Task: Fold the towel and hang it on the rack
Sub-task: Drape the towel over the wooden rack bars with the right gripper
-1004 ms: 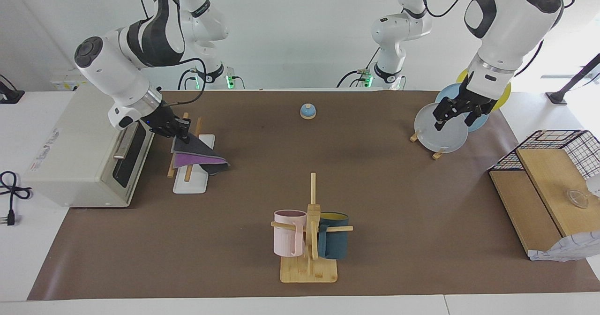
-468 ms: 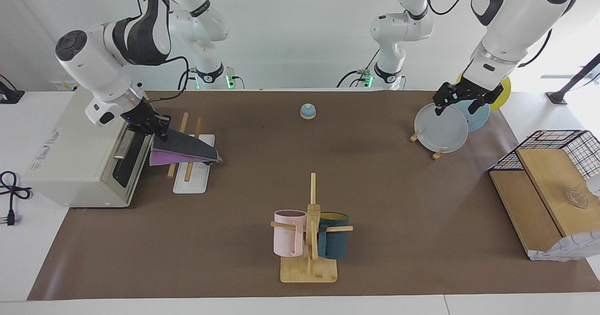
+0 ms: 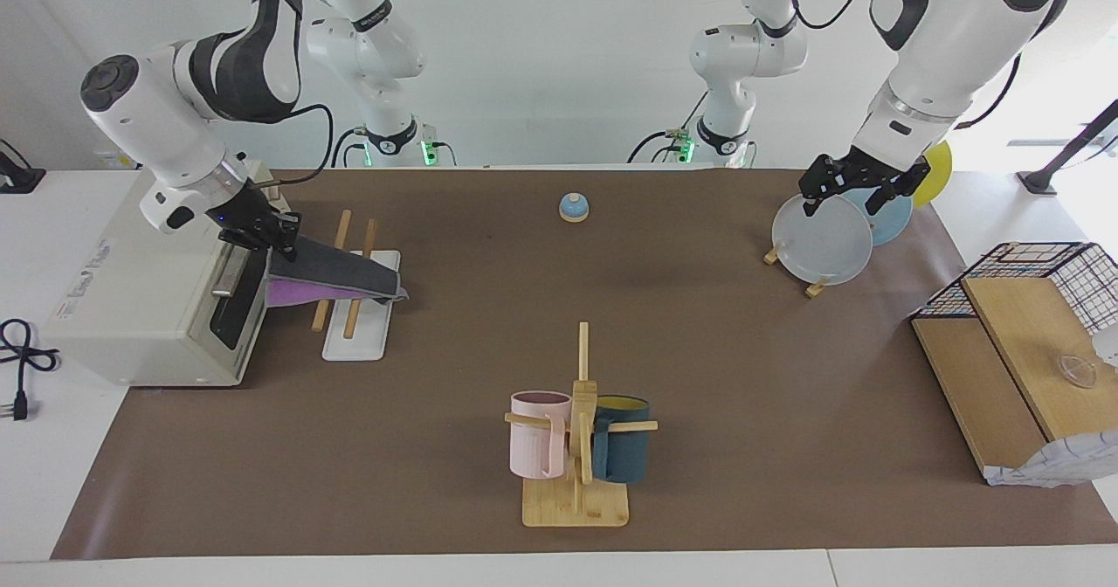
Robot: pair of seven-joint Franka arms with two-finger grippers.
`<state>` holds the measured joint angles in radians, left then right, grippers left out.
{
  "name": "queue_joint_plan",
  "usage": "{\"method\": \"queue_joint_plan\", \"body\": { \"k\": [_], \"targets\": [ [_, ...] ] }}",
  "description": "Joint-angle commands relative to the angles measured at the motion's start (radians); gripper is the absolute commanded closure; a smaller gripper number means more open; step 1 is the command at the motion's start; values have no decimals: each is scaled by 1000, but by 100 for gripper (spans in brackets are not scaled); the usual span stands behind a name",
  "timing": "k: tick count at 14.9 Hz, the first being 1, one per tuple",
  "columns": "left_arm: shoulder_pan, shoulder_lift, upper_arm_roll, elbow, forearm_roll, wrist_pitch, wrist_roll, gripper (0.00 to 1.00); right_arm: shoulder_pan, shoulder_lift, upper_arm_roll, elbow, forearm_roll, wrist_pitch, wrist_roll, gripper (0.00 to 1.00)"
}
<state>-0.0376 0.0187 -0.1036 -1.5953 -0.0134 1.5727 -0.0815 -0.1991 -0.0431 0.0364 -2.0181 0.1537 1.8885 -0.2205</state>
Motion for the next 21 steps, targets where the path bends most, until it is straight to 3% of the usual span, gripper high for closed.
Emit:
{"method": "queue_joint_plan", "body": {
  "k": [1,3,5,13,15,17,21],
  "targets": [
    [-22,10,19,18,-3,21,5,0,-14,-27,10,-28,-17,-3,-16,100],
    [-22,7,19,15,-5,21,5,0,-16,-27,10,-28,-17,-3,-16,96],
    [-22,7,19,14,-11,21,3,0,-16,-27,10,-28,-17,-5,-19,80],
    [-10,-3,15,6,-10,24,9,0,-23,-26,10,-21,-17,-17,-40,74],
    [-8,-3,15,6,-8,26,9,0,-23,-26,7,-1,-17,-38,-42,56],
    [-5,-5,15,6,-10,14,8,0,-23,-26,7,39,-17,-66,-42,0],
    [-5,-5,15,5,-8,17,9,0,1,2,20,162,-109,-161,-40,0]
  ]
}}
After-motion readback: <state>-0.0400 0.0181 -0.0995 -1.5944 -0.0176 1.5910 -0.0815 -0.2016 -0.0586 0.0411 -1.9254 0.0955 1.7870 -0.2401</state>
